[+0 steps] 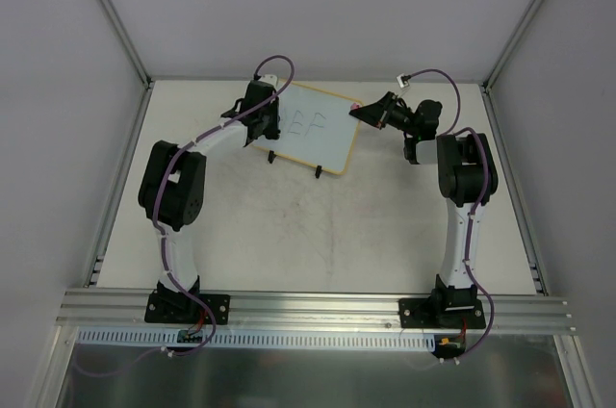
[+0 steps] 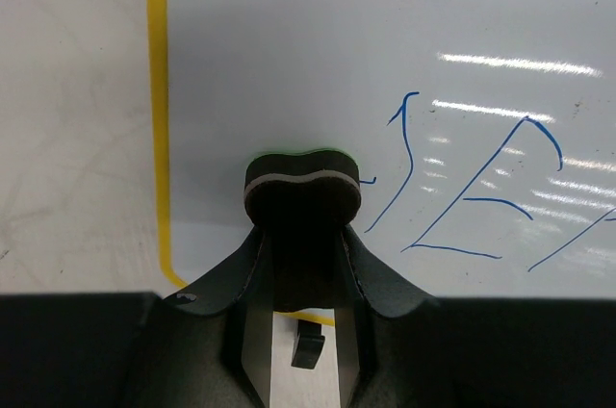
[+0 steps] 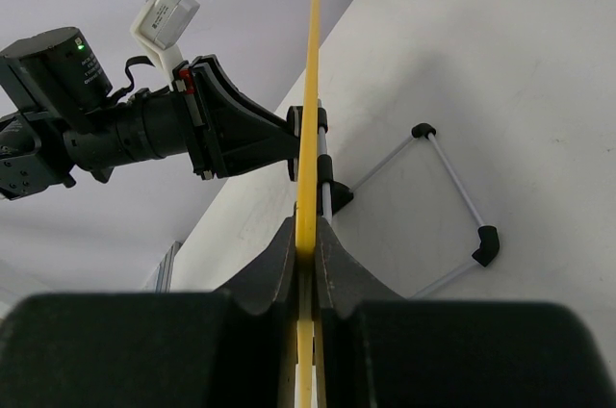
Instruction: Erase the whiteboard
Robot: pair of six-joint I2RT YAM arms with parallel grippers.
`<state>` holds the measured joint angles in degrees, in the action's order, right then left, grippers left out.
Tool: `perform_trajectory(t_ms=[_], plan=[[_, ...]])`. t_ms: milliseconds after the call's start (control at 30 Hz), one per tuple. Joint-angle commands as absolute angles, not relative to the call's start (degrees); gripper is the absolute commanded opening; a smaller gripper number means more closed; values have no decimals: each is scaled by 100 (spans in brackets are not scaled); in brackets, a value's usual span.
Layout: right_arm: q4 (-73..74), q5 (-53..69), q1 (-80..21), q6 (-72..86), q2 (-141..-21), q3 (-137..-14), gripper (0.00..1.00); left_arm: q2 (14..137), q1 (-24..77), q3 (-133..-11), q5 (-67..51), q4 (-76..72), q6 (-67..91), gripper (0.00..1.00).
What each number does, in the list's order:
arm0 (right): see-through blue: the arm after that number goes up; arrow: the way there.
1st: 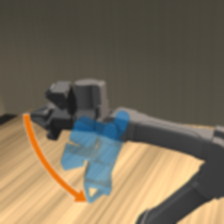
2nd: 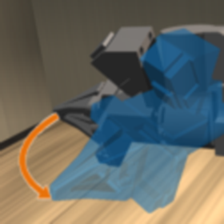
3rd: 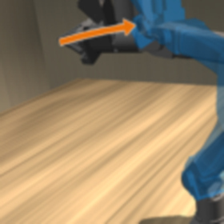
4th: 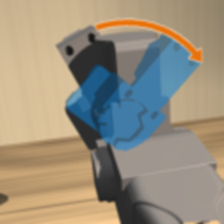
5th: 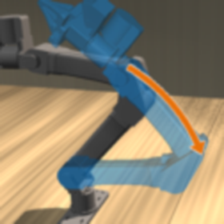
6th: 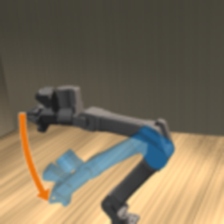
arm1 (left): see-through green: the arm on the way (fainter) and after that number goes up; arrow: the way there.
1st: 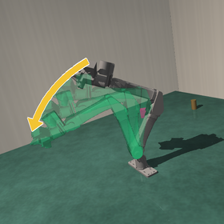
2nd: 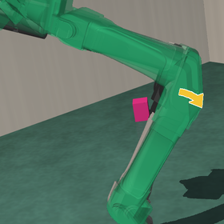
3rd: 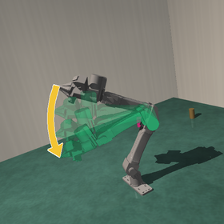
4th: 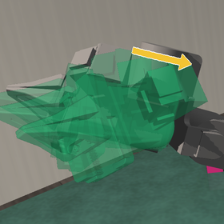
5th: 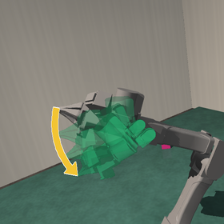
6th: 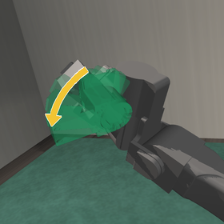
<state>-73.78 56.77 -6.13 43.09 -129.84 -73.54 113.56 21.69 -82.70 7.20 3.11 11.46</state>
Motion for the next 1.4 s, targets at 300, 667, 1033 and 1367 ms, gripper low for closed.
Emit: perform_trajectory(t_ms=[300,667,1033,1367], plan=[[-8780,6064,-633,4219,-12612,-7286,0,11522,2136,-8832,-87,510,1037,0],[-8780,6161,-685,4140,-12560,-7260,0,12137,2127,-10554,-97,1239,1020,0],[-8789,6161,-686,4131,-12507,-7233,0,12226,2109,-10328,-184,1380,1081,0],[-8789,6161,-668,4131,-12507,-7242,0,11585,2101,-8801,-327,959,1292,0]])
